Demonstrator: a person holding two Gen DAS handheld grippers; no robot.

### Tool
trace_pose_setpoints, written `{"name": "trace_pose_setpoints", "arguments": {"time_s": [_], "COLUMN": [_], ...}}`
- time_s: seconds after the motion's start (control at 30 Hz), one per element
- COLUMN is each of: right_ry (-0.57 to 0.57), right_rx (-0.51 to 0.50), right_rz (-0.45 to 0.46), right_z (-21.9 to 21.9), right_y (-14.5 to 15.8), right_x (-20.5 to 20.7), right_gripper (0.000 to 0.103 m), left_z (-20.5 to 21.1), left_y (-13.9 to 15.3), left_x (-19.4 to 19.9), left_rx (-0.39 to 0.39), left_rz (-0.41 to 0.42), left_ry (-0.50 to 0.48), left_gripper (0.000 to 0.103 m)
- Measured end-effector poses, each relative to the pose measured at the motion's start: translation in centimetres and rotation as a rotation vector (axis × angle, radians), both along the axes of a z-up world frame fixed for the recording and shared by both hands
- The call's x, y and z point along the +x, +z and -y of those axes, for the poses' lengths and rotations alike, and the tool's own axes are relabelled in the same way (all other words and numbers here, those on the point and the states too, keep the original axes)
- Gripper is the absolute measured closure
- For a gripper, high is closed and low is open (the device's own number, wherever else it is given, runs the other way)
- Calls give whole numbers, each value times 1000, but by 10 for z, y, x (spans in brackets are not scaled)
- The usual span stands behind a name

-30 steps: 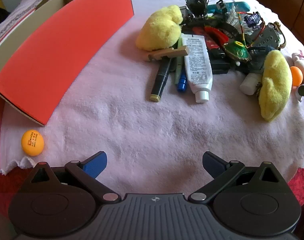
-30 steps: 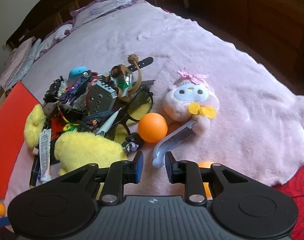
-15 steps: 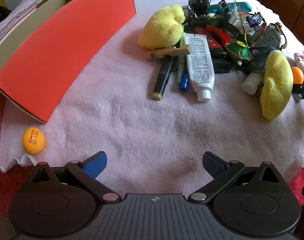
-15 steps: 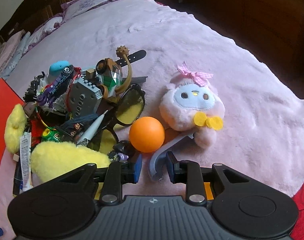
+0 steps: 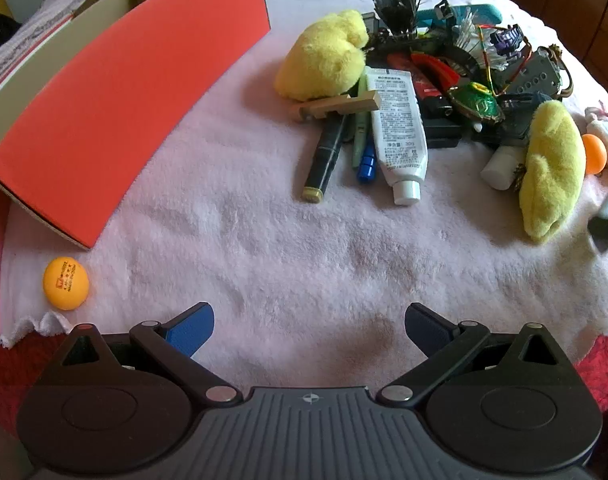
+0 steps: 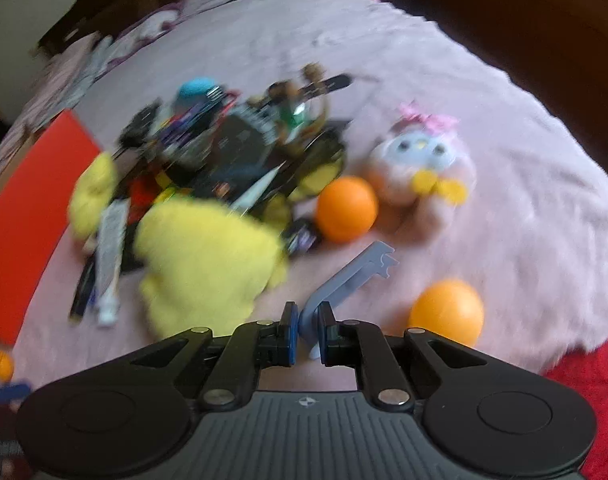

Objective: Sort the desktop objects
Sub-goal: 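Grasp the grey-blue plastic stand beside the pink plush with the right gripper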

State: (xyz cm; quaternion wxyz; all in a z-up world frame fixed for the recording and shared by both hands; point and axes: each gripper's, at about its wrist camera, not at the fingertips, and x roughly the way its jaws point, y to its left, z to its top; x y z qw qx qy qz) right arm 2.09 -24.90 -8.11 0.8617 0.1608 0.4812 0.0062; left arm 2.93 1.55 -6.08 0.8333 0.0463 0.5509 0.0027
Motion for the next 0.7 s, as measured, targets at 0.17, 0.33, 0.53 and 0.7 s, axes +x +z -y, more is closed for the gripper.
{"name": "trace_pose_setpoints", "arguments": {"time_s": [0.17,0.33,0.53,0.7], "right_ry": [28,16,42,82], "right_rx": [30,45,23,3], "right_rz": [-9,-21,20,63], "right_z": [-7,-1,-1,-1], "right_y": [-1,-12,-21,-24], "right_x": [-20,-22,-25,-28], "right_gripper": [91,91,90,88], "left_z": [15,44,89,109], "left_y": [18,41,43,30], "left_x": [17,53,96,114], "left_rx": [-51,-162,-129,-51], "left_rz": [96,208,275,297], "left_ry": [-77,-163,-261,-299], "left_gripper": [1,5,5,32]}}
